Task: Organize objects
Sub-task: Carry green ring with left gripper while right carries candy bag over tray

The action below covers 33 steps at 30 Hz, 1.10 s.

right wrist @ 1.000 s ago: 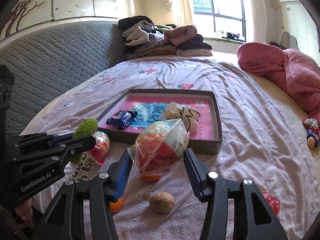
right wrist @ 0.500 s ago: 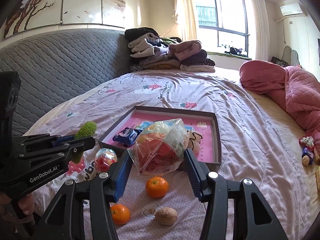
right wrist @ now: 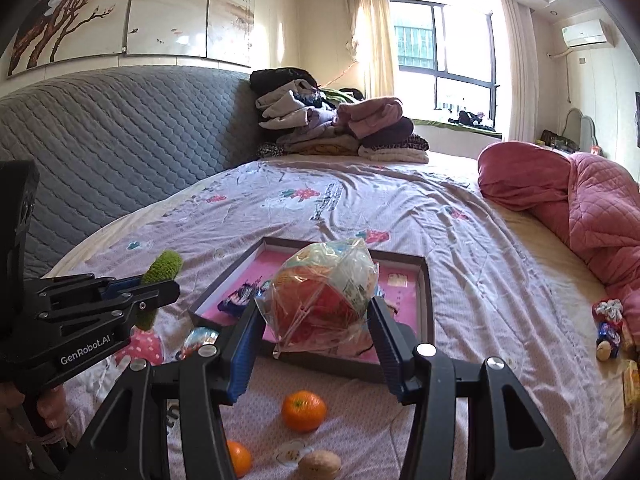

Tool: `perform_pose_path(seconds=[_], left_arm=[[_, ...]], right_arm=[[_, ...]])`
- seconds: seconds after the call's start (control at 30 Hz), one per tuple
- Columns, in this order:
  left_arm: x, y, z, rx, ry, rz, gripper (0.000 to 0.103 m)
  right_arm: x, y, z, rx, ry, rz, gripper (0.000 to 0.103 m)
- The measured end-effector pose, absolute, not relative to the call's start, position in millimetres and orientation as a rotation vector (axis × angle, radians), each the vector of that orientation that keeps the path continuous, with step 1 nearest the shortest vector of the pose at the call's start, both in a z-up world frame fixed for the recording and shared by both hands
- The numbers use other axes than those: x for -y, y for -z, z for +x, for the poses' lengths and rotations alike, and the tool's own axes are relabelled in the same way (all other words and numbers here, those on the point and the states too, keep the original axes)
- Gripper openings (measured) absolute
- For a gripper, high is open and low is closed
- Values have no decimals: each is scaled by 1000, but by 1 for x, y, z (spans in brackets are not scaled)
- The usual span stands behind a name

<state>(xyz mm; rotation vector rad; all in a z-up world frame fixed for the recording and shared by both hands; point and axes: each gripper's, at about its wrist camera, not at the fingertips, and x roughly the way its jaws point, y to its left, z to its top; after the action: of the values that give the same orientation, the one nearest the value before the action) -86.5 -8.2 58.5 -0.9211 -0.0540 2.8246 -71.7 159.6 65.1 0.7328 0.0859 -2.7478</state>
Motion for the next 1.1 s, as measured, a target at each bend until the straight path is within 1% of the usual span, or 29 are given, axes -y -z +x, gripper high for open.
perform_pose_path(seconds=[0.53, 1.1], left_arm=[[21, -64, -125, 43, -2857, -918, 14], [-11, -58, -166, 45, -2849, -910, 14]], right_arm=[[-161, -75, -101, -110, 2787, 708, 53], [-171, -68, -128, -174, 2821, 726, 53]])
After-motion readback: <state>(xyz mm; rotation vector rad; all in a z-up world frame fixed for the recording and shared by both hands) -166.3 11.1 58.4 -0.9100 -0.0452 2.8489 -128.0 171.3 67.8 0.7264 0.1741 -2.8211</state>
